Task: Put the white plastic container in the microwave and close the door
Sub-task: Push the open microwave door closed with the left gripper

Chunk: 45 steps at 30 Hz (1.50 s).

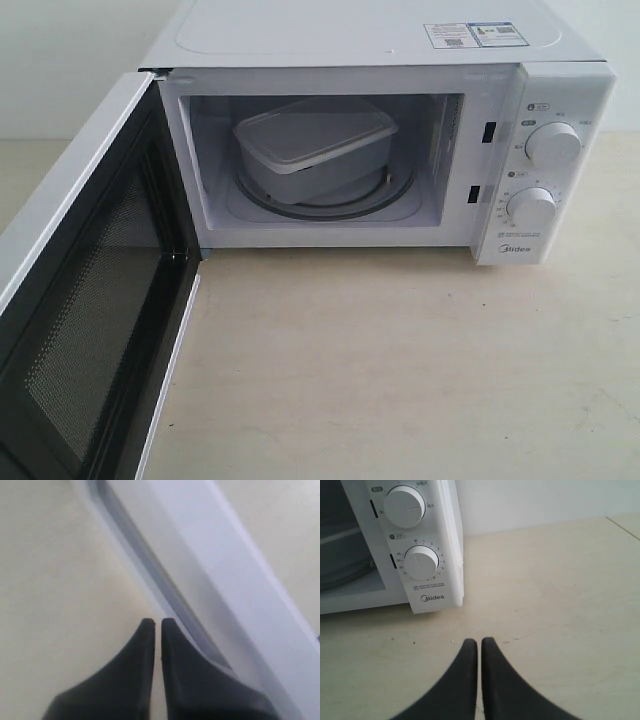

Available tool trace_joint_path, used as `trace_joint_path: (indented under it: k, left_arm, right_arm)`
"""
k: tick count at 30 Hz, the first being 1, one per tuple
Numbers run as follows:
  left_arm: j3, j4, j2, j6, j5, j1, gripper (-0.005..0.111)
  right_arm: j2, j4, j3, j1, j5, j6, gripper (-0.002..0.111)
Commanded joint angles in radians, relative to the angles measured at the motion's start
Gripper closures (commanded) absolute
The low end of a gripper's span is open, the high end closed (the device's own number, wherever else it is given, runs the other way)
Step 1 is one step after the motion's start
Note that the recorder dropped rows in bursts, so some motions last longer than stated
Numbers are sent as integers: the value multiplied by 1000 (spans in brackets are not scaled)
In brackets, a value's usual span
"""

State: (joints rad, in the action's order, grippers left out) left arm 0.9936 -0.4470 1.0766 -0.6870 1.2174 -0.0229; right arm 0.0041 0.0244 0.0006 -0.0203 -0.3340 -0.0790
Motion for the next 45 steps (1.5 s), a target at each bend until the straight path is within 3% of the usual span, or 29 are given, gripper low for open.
trace_joint_path:
  k: [1,4,12,23,36,45]
  left_arm:
    - [6,-74,14,-110,4,-2,102]
    - [6,-82,19,-115,4,-37,102]
    - [6,-92,38,-121,-67,-231,102]
    - [6,-117,65,-93,-207,-425,102]
    - [6,-114,153,-194,-386,-443,102]
    - [6,-119,253,-253,-673,-443,102]
  right_arm:
    - [-4,-2,-1,-5,7,6,108]
    - [-4,-2,-1,-5,7,6,108]
    - [-4,-2,-1,-5,7,6,108]
    - [-4,-2,-1,-5,7,6,108]
    - [-4,-2,-1,-5,7,6,108]
    - [-4,-4,-1,-5,11,6,108]
